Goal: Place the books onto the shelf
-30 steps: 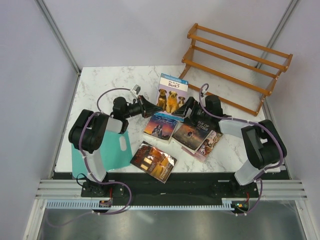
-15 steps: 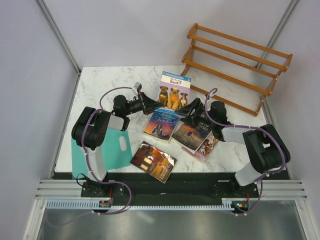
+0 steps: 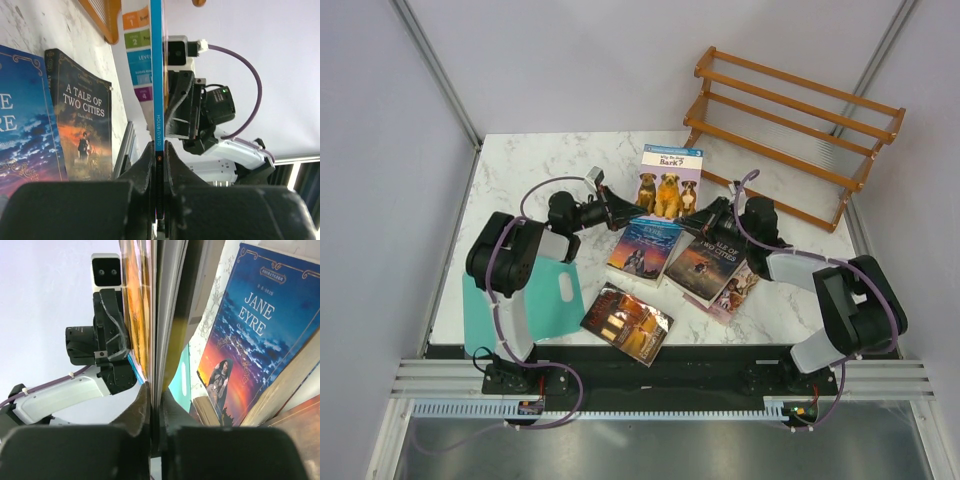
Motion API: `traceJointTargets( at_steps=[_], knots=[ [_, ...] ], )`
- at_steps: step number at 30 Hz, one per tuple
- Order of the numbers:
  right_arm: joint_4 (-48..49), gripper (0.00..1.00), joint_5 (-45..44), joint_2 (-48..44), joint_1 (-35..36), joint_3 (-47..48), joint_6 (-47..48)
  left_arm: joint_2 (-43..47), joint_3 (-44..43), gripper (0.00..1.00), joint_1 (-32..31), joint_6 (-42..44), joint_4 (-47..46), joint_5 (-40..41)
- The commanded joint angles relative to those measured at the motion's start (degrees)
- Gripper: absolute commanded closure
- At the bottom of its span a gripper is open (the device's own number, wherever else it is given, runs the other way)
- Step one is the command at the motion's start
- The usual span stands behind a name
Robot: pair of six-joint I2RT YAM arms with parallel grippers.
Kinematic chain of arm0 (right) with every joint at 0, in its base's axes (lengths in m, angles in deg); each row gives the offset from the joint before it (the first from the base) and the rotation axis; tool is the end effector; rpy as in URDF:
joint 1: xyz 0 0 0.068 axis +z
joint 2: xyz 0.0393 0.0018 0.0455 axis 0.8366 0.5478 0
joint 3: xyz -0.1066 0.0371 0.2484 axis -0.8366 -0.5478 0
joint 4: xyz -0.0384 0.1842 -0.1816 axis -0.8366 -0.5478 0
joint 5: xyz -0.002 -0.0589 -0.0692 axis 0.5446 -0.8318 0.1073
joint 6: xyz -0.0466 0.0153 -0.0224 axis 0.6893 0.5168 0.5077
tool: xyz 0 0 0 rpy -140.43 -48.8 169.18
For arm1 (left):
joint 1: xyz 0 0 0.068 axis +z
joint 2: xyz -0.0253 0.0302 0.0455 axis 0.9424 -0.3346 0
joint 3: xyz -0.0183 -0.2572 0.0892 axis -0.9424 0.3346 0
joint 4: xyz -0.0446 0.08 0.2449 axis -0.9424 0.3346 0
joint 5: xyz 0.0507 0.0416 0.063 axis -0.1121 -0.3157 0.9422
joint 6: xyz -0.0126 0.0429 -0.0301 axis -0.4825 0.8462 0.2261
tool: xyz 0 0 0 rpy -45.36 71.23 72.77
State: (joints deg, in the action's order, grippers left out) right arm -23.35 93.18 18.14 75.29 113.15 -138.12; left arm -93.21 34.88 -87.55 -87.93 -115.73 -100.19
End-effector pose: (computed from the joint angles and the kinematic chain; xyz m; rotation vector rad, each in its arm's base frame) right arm 0.2875 0.1170 0.1969 0.4288 2.0190 1.5671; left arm 0.3484 -0.1367 0.1700 -0.1857 1.9080 -2.0032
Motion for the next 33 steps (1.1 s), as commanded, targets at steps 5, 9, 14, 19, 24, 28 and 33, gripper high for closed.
traceJointTargets(
  at_steps=[5, 9, 14, 19, 24, 28, 33],
  knots=[
    [-29.3, 1.0, -4.0, -10.1, 0.0, 15.4, 19.5, 4.5, 1.2, 0.63, 0.6, 4.5, -11.5, -0.8],
    [-39.8, 1.0, -6.7, -12.5, 0.0, 23.5, 28.0, 10.8, 1.9, 0.0, 1.9, 12.4, 0.4, -1.8],
    [-49.2, 1.0, -8.3, -11.4, -0.8, 33.9, 34.5, 19.9, 0.6, 0.0, 2.1, 29.3, 23.1, -0.7],
    [-52.4, 1.0, -6.5, -7.9, -4.1, 42.4, 37.0, 26.1, -1.7, 0.0, 2.1, 39.2, 40.5, -0.4],
    [-53.0, 1.0, -1.7, -3.4, -7.3, 46.8, 35.7, 29.8, -0.2, 0.0, 2.1, 43.4, 45.9, 0.2],
    [-52.9, 1.0, 3.2, -1.0, -8.2, 44.1, 34.9, 32.3, 3.5, 0.0, 2.1, 45.2, 48.3, 0.9],
    [-52.9, 1.0, 0.5, -2.6, -8.2, 38.0, 36.6, 34.5, 7.1, 0.0, 2.2, 47.0, 49.7, 1.3]
  ],
)
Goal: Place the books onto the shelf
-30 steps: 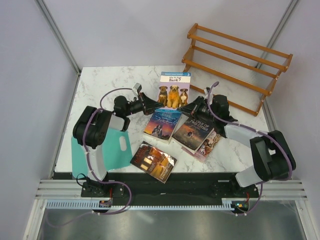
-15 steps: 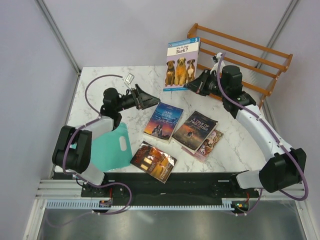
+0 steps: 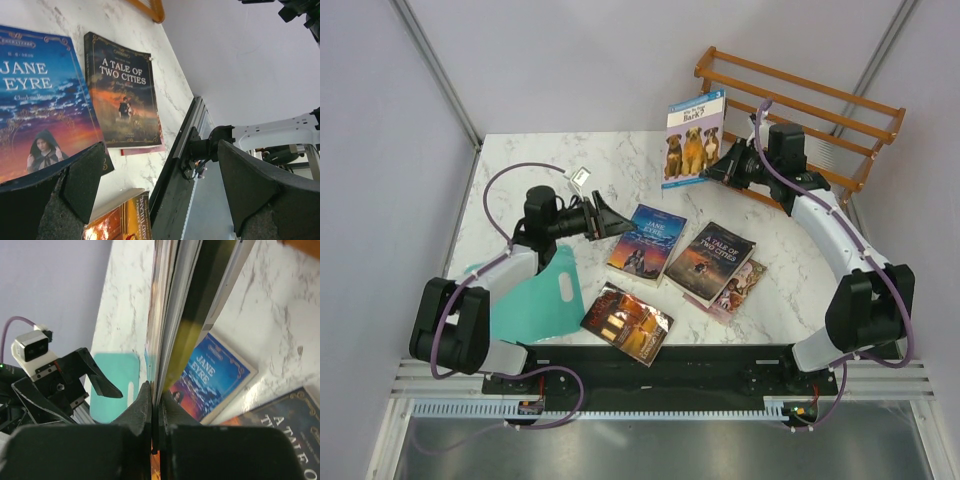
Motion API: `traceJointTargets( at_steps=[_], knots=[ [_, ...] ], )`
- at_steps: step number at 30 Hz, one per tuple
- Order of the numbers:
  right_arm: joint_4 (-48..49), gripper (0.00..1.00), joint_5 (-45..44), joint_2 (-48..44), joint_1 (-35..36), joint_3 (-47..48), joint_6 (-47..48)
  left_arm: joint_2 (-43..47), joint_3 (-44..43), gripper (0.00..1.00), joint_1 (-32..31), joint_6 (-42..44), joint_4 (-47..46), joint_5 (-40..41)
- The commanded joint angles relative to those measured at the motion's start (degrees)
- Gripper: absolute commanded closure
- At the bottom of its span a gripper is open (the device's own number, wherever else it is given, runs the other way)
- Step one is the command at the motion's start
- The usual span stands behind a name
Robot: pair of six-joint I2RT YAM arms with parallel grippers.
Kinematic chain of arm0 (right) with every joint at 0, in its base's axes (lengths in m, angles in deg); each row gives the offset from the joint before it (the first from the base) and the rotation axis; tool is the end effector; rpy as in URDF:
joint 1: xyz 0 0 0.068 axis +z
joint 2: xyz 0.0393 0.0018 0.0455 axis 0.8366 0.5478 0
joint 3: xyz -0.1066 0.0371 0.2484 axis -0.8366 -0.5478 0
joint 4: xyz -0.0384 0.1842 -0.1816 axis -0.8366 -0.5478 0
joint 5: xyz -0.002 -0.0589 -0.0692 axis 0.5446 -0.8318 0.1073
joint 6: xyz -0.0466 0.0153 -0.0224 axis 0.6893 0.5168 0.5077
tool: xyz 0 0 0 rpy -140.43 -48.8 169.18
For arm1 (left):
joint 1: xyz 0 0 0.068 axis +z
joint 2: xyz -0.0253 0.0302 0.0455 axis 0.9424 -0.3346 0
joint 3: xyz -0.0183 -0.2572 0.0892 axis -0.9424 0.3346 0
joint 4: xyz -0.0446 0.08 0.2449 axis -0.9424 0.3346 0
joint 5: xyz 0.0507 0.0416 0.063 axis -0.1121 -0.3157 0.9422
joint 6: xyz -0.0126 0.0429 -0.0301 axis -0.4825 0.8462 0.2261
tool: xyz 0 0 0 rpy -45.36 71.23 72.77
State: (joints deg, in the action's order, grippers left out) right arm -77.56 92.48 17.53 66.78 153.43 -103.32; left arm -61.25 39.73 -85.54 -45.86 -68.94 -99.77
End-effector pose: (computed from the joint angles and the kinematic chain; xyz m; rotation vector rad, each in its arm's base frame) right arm 0.3466 0.0807 0.3411 0.0739 2.1057 1.0727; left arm 0.2834 -0.1055 0.2476 0.2295 1.9681 -1.5217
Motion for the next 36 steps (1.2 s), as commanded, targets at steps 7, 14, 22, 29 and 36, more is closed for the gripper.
traceJointTargets(
  at_steps=[7, 14, 22, 29, 36],
  knots=[
    [2.9, 1.0, -0.8, -1.4, -1.3, -7.1, 3.0, 2.8, 4.5, 0.0, 0.2, 6.3, 4.0, 1.1],
    [5.9, 1.0, -3.5, 0.9, -2.8, -6.4, 3.2, 3.1, 5.9, 0.0, 0.1, 6.6, 4.0, 1.5],
    [11.6, 1.0, -5.7, 2.7, -5.0, -5.5, -0.5, 3.1, 7.2, 0.0, 0.1, 7.0, 4.1, 2.0],
    [14.9, 1.0, -5.5, 3.7, -6.0, -3.4, -2.8, 3.1, 8.1, 0.0, 0.1, 7.1, 4.1, 2.0],
    [20.5, 1.0, -7.3, 6.6, -7.3, -3.4, -5.9, 2.6, 8.2, 0.0, 0.1, 7.7, 4.1, 2.0]
  ],
)
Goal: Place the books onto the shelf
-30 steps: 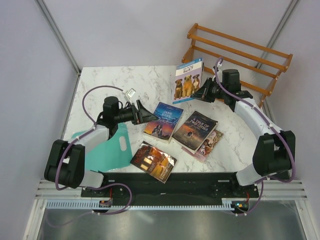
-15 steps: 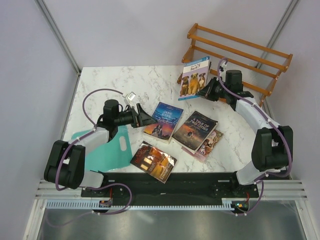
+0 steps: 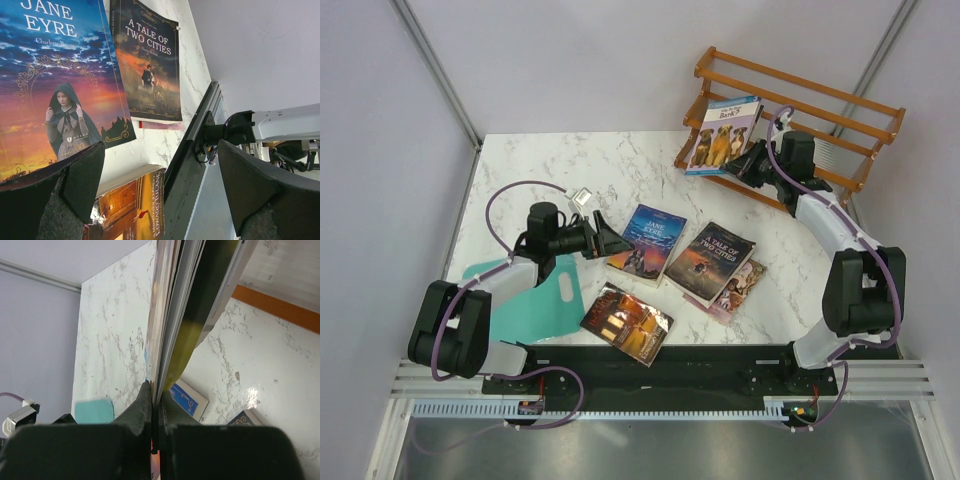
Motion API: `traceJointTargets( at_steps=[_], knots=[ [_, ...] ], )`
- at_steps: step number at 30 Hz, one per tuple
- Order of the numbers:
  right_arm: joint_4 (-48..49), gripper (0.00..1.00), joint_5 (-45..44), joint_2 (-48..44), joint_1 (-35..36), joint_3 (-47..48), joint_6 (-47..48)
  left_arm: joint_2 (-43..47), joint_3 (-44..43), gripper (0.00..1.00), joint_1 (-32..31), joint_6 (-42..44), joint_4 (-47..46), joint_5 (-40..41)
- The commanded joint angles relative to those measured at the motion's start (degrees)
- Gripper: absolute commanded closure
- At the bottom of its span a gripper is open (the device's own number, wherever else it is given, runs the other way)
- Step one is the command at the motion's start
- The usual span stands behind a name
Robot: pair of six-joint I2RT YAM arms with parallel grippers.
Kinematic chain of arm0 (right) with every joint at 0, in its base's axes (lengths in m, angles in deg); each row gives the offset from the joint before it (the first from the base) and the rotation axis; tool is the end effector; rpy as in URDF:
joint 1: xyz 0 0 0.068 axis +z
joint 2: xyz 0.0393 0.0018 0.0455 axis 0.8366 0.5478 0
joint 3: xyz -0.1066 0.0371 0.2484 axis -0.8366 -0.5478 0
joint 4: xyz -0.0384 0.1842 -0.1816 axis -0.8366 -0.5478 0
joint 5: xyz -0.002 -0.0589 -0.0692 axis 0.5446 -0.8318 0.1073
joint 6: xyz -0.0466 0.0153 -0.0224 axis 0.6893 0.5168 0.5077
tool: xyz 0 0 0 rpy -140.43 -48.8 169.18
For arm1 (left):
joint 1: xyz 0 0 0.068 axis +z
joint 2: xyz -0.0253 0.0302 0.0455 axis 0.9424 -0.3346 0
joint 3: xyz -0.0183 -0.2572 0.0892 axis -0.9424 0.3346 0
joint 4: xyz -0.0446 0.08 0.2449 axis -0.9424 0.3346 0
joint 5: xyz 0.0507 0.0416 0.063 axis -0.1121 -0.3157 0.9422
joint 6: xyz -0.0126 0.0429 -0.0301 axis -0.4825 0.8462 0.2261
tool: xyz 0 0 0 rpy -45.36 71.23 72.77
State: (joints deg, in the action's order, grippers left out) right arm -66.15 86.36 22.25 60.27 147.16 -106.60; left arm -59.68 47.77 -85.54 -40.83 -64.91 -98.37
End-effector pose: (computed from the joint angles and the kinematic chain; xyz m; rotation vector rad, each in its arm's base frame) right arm 0.3745 0.0389 0.2928 0.3206 2.0590 0.9331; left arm 0.2592 -0.0984 0.2043 0.1901 2.1103 -1.4685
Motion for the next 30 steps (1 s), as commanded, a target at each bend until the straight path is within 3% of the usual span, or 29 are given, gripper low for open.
traceJointTargets(
  at_steps=[1, 8, 19, 22, 30],
  knots=[
    [10.3, 1.0, -1.3, 2.4, -0.8, 2.8, -3.2, 1.0, 0.1, 0.0, 0.1, 2.5, 0.1, 0.6],
    [17.6, 1.0, -6.2, 7.4, -1.0, 4.4, -7.7, 1.3, 0.3, 0.0, 0.1, 3.2, 0.9, 0.5],
    [22.2, 0.97, -5.3, 15.0, -1.3, 11.1, -12.4, 1.8, 1.1, 0.0, 0.1, 4.3, 2.4, 0.5],
    [22.8, 0.93, -4.4, 16.8, -1.4, 13.8, -13.8, 1.9, 1.3, 0.0, 0.1, 4.4, 2.4, 0.6],
    [20.3, 0.7, -1.2, 23.2, -1.4, 20.5, -16.5, 1.5, 1.4, 0.0, 0.1, 4.3, 2.4, 0.4]
  ],
)
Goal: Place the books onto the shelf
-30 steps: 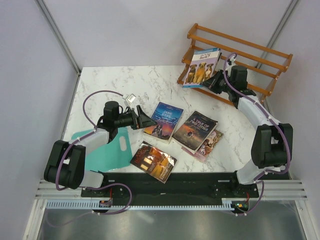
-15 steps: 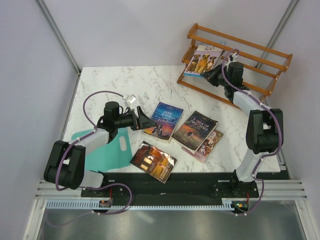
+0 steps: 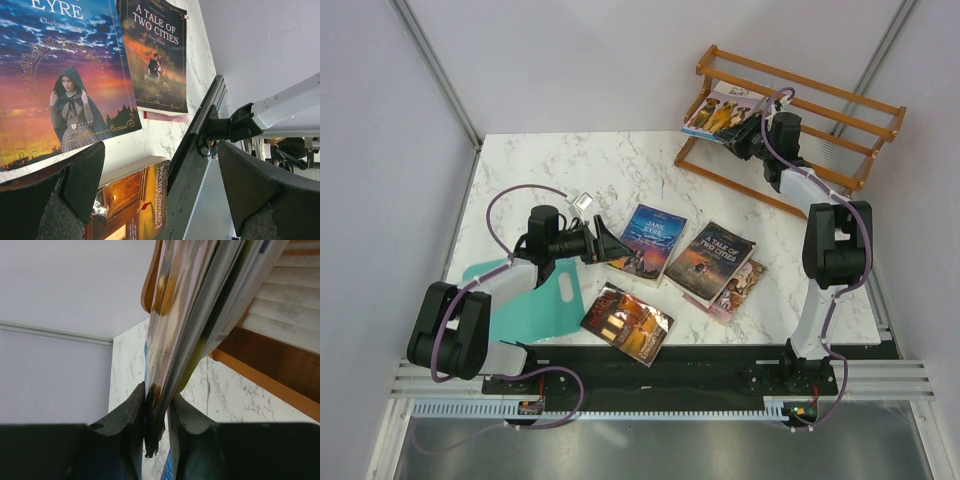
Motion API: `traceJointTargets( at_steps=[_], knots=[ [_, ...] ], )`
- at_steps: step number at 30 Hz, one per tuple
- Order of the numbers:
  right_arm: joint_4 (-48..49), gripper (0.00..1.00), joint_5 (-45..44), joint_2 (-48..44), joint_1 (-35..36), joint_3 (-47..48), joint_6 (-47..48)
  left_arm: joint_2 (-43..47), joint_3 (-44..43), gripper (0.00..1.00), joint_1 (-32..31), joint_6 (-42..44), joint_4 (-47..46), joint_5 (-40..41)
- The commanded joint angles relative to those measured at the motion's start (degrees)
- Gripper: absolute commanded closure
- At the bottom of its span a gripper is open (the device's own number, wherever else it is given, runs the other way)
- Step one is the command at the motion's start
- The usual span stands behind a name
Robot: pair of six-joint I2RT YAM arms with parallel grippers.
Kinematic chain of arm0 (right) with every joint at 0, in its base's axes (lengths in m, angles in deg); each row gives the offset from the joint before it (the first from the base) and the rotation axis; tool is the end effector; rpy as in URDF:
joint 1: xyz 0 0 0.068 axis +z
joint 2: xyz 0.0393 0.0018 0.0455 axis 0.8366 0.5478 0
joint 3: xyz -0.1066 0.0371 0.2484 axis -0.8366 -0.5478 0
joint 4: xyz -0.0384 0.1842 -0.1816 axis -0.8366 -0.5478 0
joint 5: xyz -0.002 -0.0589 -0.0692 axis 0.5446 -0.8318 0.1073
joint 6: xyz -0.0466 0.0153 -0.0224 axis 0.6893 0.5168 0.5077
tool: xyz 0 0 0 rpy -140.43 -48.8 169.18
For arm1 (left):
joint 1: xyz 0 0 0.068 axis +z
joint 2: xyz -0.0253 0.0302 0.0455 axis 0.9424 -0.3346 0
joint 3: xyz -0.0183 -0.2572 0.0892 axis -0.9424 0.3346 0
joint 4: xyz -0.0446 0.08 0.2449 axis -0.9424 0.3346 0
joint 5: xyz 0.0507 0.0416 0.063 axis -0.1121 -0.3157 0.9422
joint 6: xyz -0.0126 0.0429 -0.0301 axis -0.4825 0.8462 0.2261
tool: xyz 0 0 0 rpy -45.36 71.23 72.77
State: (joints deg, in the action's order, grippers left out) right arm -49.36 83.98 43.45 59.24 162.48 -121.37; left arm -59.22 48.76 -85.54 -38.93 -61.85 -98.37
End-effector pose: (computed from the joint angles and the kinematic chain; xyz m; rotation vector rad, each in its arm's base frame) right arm 0.4717 0.0349 0.2643 0.5254 1.8588 1.0625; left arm 0.2536 -0.0969 0.1964 0.1887 2.1580 -1.4563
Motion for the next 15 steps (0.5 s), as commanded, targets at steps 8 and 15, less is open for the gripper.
traceJointTargets(
  at_steps=[8, 15],
  knots=[
    [-1.1, 0.39, 0.5, 2.7, -0.3, 6.7, -1.7, 1.3, 0.6, 0.0, 0.1, 2.2, -0.6, 0.5],
    [-2.7, 0.23, -0.9, -0.5, -0.5, 2.4, -1.6, 1.4, 1.2, 0.0, 0.1, 2.1, -0.9, 0.5]
  ],
)
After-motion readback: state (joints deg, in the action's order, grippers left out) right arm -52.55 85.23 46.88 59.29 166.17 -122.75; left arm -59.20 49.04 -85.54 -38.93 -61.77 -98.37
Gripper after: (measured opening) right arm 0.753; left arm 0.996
